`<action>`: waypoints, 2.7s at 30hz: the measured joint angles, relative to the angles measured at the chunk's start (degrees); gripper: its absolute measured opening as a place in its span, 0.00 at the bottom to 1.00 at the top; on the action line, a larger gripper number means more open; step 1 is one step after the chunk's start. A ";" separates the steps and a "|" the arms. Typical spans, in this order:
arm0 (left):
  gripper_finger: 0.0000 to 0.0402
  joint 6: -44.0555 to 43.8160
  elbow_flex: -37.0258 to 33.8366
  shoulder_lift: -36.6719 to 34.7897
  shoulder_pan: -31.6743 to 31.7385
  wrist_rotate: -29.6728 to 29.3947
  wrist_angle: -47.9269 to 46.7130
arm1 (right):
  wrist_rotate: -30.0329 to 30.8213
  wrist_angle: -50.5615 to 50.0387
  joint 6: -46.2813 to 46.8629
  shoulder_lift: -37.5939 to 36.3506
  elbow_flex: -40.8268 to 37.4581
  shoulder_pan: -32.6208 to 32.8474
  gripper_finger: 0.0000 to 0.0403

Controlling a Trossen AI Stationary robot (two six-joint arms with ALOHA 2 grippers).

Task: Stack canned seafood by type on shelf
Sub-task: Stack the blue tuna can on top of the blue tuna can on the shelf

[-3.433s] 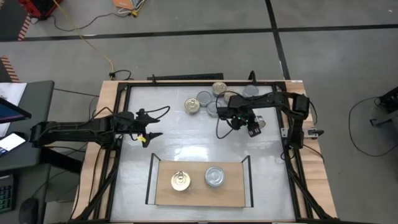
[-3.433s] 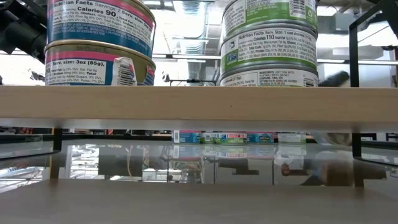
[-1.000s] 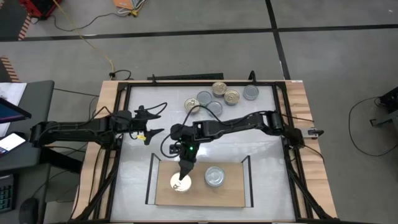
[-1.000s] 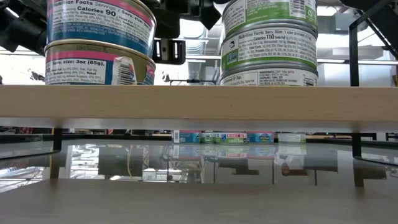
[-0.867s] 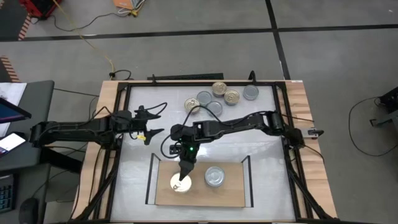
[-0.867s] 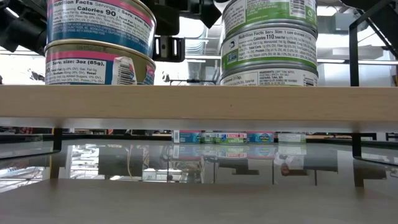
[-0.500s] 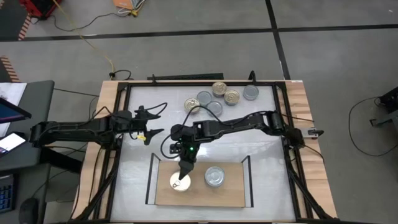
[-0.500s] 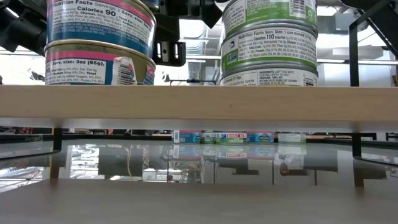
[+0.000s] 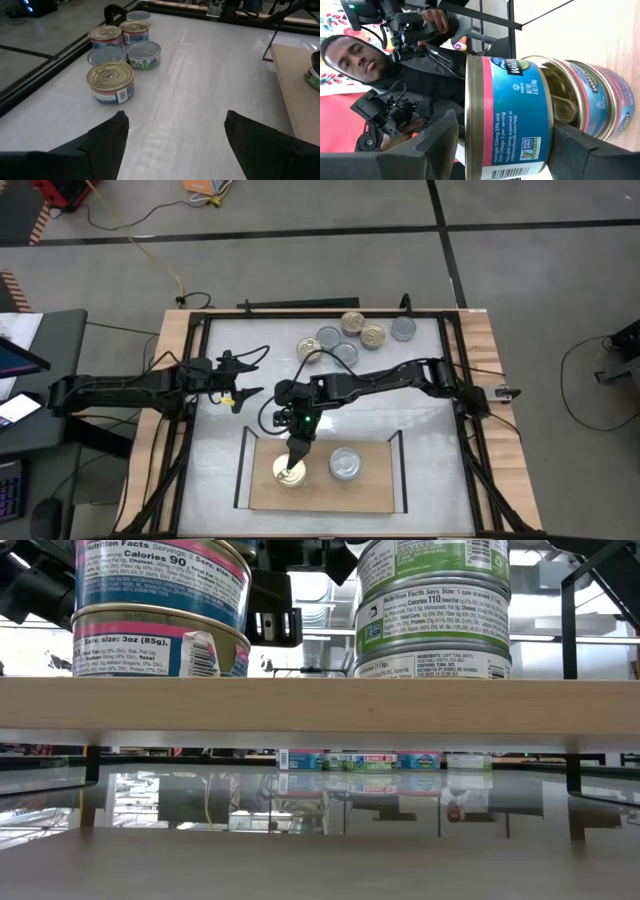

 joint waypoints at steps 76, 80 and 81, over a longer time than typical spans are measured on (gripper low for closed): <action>0.79 -0.44 0.00 -0.02 -0.01 1.26 0.07 | 5.53 -14.12 4.73 -0.03 6.14 0.14 0.81; 0.79 -0.44 0.00 0.00 -0.02 1.51 0.08 | 6.92 -15.24 3.71 0.05 6.14 0.27 0.81; 0.79 -0.44 0.00 -0.02 -0.02 1.51 0.10 | 8.01 -15.04 3.81 0.03 6.14 0.21 0.81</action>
